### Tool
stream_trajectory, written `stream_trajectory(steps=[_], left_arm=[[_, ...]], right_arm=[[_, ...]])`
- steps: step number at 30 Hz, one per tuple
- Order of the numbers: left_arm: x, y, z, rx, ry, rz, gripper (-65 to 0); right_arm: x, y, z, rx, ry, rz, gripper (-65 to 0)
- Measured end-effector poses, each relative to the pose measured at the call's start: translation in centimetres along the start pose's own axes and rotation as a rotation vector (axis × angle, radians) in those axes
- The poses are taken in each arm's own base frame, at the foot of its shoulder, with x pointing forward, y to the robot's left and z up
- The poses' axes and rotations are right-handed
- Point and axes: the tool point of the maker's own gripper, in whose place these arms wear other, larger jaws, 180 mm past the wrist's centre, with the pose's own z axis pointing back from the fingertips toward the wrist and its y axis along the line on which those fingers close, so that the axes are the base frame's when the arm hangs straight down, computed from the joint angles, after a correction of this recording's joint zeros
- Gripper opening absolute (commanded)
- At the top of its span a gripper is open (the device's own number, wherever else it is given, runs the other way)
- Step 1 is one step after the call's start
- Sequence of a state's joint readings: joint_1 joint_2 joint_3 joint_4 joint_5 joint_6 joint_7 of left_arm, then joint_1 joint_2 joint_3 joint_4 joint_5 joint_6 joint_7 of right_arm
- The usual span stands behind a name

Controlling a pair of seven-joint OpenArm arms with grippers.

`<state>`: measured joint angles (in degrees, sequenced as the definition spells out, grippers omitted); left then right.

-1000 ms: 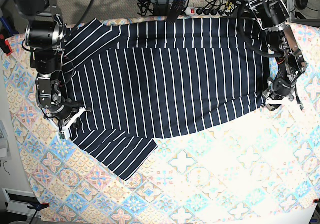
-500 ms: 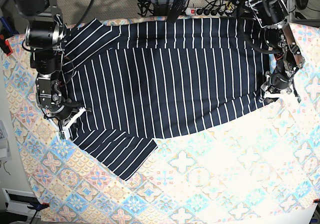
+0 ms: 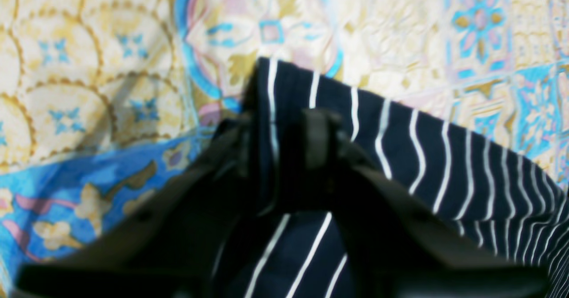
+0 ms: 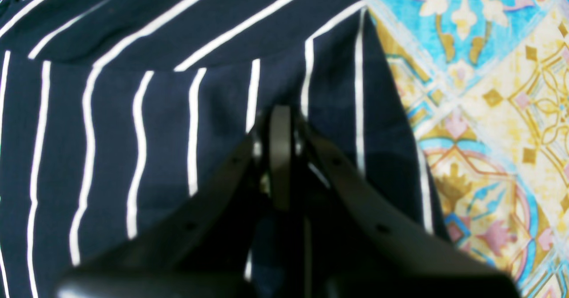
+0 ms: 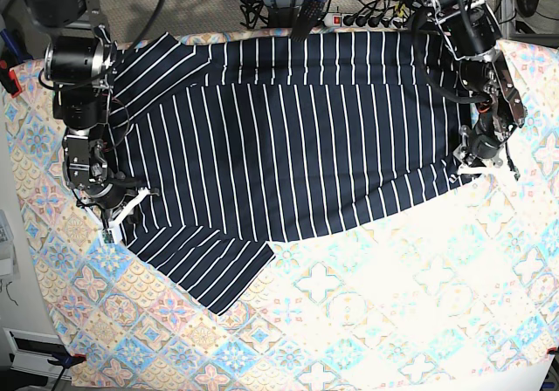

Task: Fold the T-shirt properly
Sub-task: 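Hold both side edges and shift the right gripper along its edge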

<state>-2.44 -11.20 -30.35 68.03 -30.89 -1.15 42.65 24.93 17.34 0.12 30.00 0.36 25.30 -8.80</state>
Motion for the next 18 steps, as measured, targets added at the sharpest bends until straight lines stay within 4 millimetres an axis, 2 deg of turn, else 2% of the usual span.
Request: stream_trajectory(steps=[2,8,15,18], left_arm=[[-0.2,0.0,-0.2,0.003,0.007,0.007,-65.0],[-0.2,-0.1,-0.3,-0.002,0.009,0.014,-65.0],[0.9,-0.6,0.5,-0.018,-0.024,0.000,-65.0],[1.5,-0.9,0.9,-0.026,-0.043,-0.012,-65.0]], right_arm=[[0.0,0.0,0.0,0.000,0.000,0.000,-64.1],[2.3,-0.1,0.1,-0.004,-0.057,0.023,-64.0],[2.5,-0.3,0.3,-0.008,-0.082,0.024,-63.8],[3.3,-0.6,0.3,-0.013,-0.092,0.028,-58.5]])
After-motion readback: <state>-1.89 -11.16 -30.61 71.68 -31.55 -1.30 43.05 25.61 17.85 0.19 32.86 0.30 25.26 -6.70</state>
